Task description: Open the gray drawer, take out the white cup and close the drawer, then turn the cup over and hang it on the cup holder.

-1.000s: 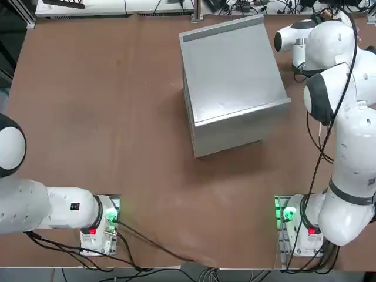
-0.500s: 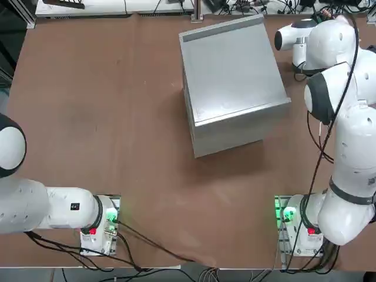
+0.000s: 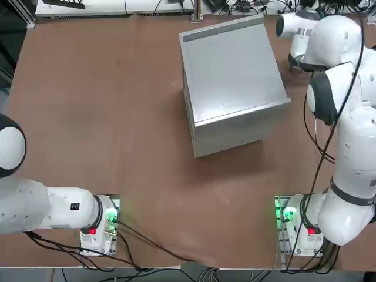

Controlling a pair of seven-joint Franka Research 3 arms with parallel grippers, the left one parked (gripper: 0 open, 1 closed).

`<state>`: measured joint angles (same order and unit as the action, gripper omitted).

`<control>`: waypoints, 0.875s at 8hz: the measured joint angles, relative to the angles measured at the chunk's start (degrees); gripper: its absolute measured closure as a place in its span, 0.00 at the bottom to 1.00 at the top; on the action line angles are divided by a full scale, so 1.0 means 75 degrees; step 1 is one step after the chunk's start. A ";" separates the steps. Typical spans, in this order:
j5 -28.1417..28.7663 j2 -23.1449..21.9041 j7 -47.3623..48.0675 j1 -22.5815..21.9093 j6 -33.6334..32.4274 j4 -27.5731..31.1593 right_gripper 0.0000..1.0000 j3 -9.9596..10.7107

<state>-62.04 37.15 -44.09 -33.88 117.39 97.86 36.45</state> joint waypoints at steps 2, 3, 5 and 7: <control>0.2468 -0.0602 -0.1679 0.0122 -0.1104 -0.1140 0.00 0.0028; 0.3466 -0.1026 -0.1997 0.0276 -0.1541 -0.1509 0.00 0.0040; 0.5138 -0.1826 -0.1850 0.0620 -0.2023 -0.1731 0.00 0.0045; 0.6591 -0.2356 -0.0561 0.0926 -0.2620 -0.1964 0.00 0.0044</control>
<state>-12.60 19.48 -48.30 -26.94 97.74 83.13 36.78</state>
